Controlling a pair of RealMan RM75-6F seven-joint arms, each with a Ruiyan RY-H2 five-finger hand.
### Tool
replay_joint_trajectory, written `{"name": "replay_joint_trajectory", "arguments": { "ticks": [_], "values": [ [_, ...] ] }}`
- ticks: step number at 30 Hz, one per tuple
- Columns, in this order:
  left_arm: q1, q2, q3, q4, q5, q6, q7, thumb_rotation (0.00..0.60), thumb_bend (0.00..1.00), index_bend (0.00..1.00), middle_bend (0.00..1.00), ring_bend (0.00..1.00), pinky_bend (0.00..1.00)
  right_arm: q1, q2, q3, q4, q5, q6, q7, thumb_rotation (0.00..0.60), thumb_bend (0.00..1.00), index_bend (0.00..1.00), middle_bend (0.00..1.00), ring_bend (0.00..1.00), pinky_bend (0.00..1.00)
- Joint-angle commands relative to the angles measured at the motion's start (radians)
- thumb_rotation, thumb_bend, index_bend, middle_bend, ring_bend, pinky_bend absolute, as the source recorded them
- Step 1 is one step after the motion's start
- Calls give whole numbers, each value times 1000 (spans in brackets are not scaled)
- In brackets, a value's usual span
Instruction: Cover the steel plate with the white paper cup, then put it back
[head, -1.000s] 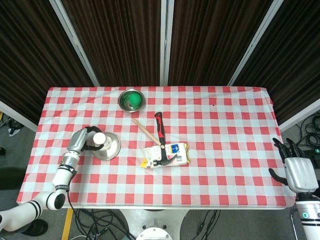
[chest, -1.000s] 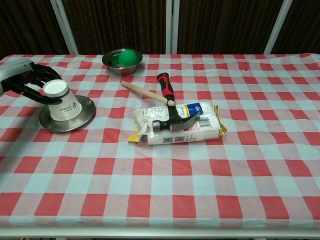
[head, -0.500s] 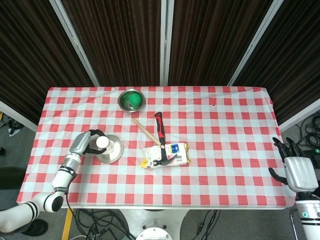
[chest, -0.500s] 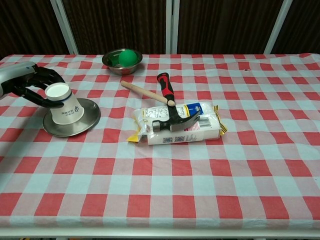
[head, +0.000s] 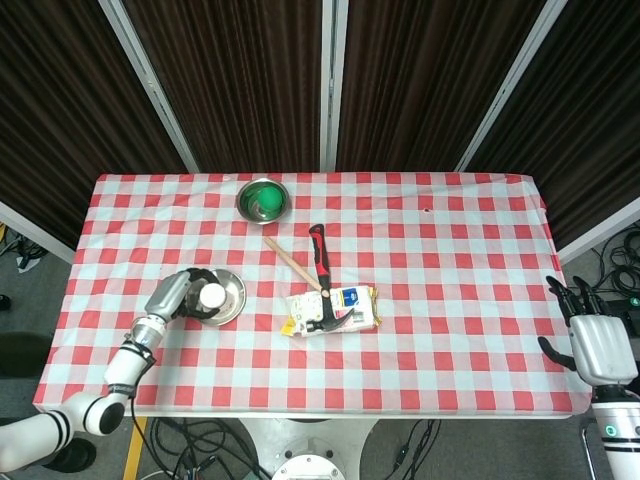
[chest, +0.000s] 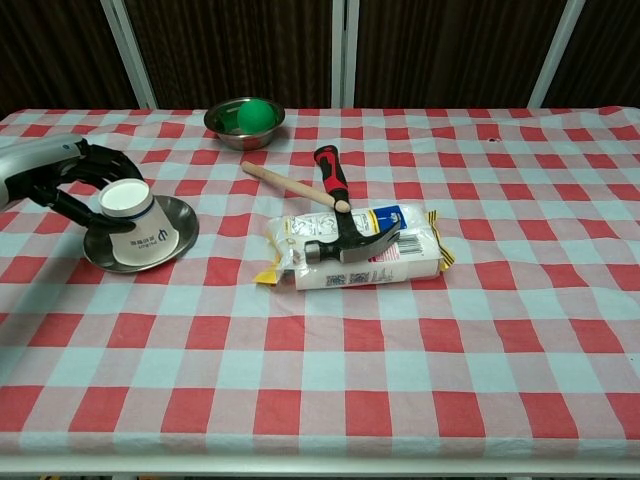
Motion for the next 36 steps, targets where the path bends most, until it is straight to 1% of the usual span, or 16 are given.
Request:
{"name": "replay_joint_trajectory", "arguments": {
  "ticks": [1, 3, 5, 7, 12, 16, 19, 22, 24, 27, 30, 32, 36],
  "values": [
    [-15, -46, -36, 89, -59, -11, 25, 600, 250, 500, 376, 220, 209, 1, 0, 0, -1, -1, -1, 0, 600, 146, 74, 223, 44, 210],
    [-20, -64, -56, 125, -90, -18, 23, 600, 252, 500, 376, 220, 210, 2, 0, -1, -2, -4, -1, 0, 600, 146, 75, 223, 44, 210],
    [-18, -66, -64, 132, -96, -10, 21, 600, 253, 500, 376, 220, 210, 0, 0, -2, -2, -5, 1, 0, 600, 145, 74, 223, 44, 211],
    [-10, -55, -65, 113, -89, 2, 12, 600, 253, 500, 376, 220, 210, -2, 1, -3, -2, -5, 3, 2, 600, 146, 74, 223, 44, 211],
    [16, 4, -62, 24, -48, 39, -41, 600, 252, 500, 376, 220, 210, -3, 2, -3, 0, -8, 7, 6, 600, 146, 74, 223, 44, 211],
    [26, 30, -90, 11, -57, 65, -75, 600, 251, 500, 376, 220, 209, -8, 4, -4, 2, -13, 16, 12, 600, 145, 74, 223, 44, 211],
    [13, 21, -114, 64, -87, 65, -49, 600, 252, 500, 375, 220, 209, -11, 4, -4, 4, -12, 20, 15, 600, 146, 74, 223, 44, 211],
    [-16, -18, -137, 159, -145, 24, -14, 600, 254, 500, 374, 220, 209, -12, 3, -5, 5, -13, 20, 18, 600, 146, 74, 223, 44, 211],
    [-38, -63, -150, 248, -183, -12, -2, 600, 254, 498, 372, 220, 209, -14, 1, -6, 6, -13, 21, 19, 600, 146, 74, 223, 44, 211],
    [-60, -112, -161, 343, -209, -41, 6, 600, 255, 490, 367, 220, 207, -15, 1, -6, 6, -10, 21, 18, 600, 146, 75, 223, 44, 211],
    [-75, -149, -171, 412, -222, -66, -6, 600, 254, 482, 362, 215, 199, -15, 3, -5, 5, -7, 20, 16, 600, 145, 74, 223, 44, 211],
    [-80, -163, -169, 440, -219, -75, -7, 600, 240, 440, 337, 187, 177, -15, 4, -5, 3, -7, 20, 14, 600, 145, 74, 223, 44, 211],
    [-77, -167, -158, 451, -210, -70, 23, 600, 184, 305, 247, 125, 85, -13, 4, -3, 2, -7, 18, 13, 600, 146, 74, 223, 44, 211]
  ]
}}
